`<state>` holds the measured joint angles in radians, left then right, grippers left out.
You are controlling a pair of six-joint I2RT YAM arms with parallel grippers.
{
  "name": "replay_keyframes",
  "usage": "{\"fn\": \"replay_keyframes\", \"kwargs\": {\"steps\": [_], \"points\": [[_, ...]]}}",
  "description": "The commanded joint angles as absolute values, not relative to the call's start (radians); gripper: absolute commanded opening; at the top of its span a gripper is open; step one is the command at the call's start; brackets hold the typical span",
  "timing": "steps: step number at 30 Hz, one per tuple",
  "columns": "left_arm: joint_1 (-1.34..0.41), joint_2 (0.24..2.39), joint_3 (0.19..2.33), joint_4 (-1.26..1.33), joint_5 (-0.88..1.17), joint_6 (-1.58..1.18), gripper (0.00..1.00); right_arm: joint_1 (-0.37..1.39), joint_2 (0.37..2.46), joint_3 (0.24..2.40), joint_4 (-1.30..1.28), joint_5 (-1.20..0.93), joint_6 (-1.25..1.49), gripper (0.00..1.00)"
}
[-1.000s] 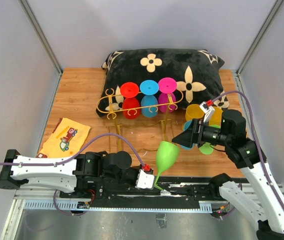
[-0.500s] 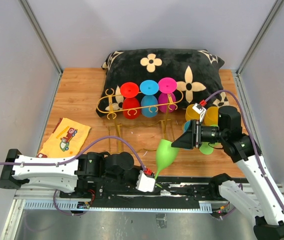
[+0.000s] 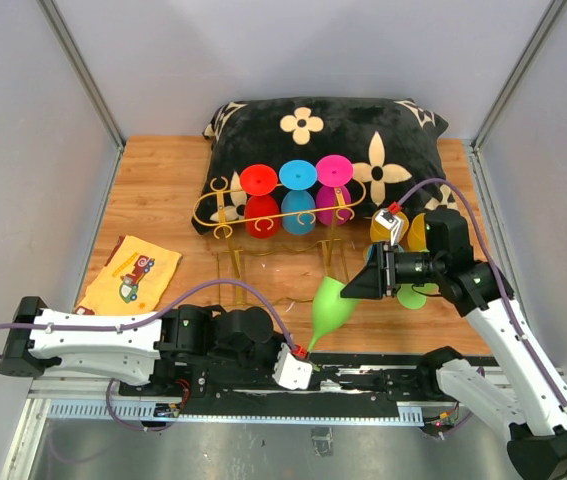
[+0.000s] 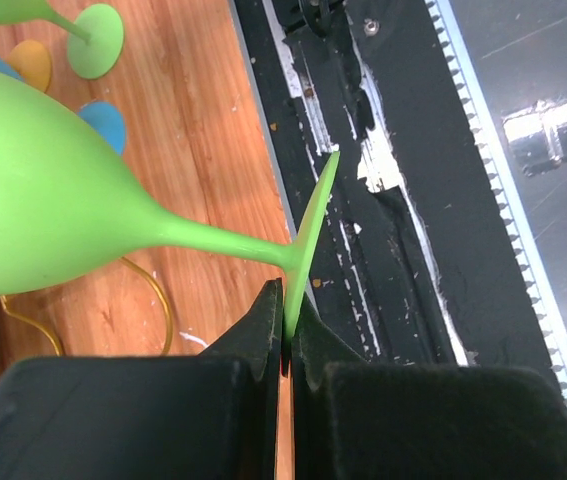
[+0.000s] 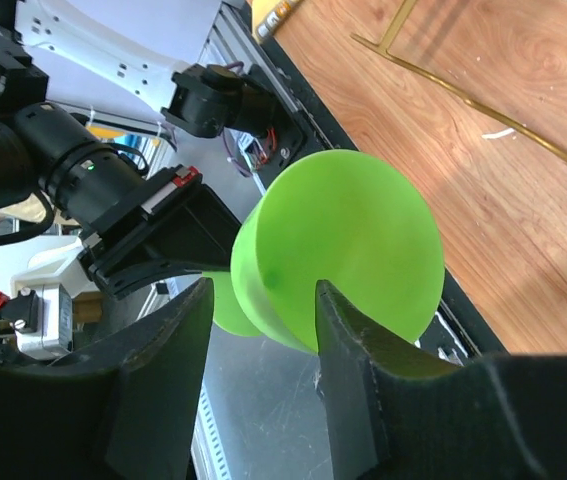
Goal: Take the wine glass off the wine glass rack
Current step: Place the wine glass at the center of the board.
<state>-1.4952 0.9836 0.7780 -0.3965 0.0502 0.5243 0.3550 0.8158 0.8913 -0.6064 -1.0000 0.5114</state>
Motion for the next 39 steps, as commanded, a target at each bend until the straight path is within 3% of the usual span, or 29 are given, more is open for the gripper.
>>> {"fn": "replay_keyframes", "kwargs": {"steps": [1,10,15,18,24,26,34,39], "points": [[-1.497,0.995,0.807,-0.342,-0.052,0.599,0.00,0.387,0.846,0.911,-0.715,-1.026,0.436,0.43],[-1.496,0.994,0.788,-0.356,-0.072,0.601,0.01,0.387,0.823,0.864,-0.540,-1.153,0.547,0.44],[-1.497,1.000,0.780,-0.330,-0.057,0.601,0.01,0.397,0.816,0.845,-0.515,-1.176,0.576,0.57],[-1.497,1.019,0.783,-0.306,-0.042,0.605,0.01,0.396,0.795,0.880,-0.584,-1.043,0.505,0.62],[-1.497,1.028,0.797,-0.336,-0.060,0.608,0.01,0.395,0.690,0.931,-0.667,-0.498,0.428,0.81],[-1.497,1.020,0.794,-0.348,-0.065,0.605,0.00,0.389,0.662,0.929,-0.671,-0.428,0.434,0.83],[-1.496,1.020,0.783,-0.368,-0.076,0.632,0.01,0.378,0.764,0.933,-0.610,-0.793,0.478,0.85],[-1.497,1.049,0.799,-0.382,-0.086,0.651,0.00,0.378,0.829,0.926,-0.533,-0.982,0.530,0.81]]}}
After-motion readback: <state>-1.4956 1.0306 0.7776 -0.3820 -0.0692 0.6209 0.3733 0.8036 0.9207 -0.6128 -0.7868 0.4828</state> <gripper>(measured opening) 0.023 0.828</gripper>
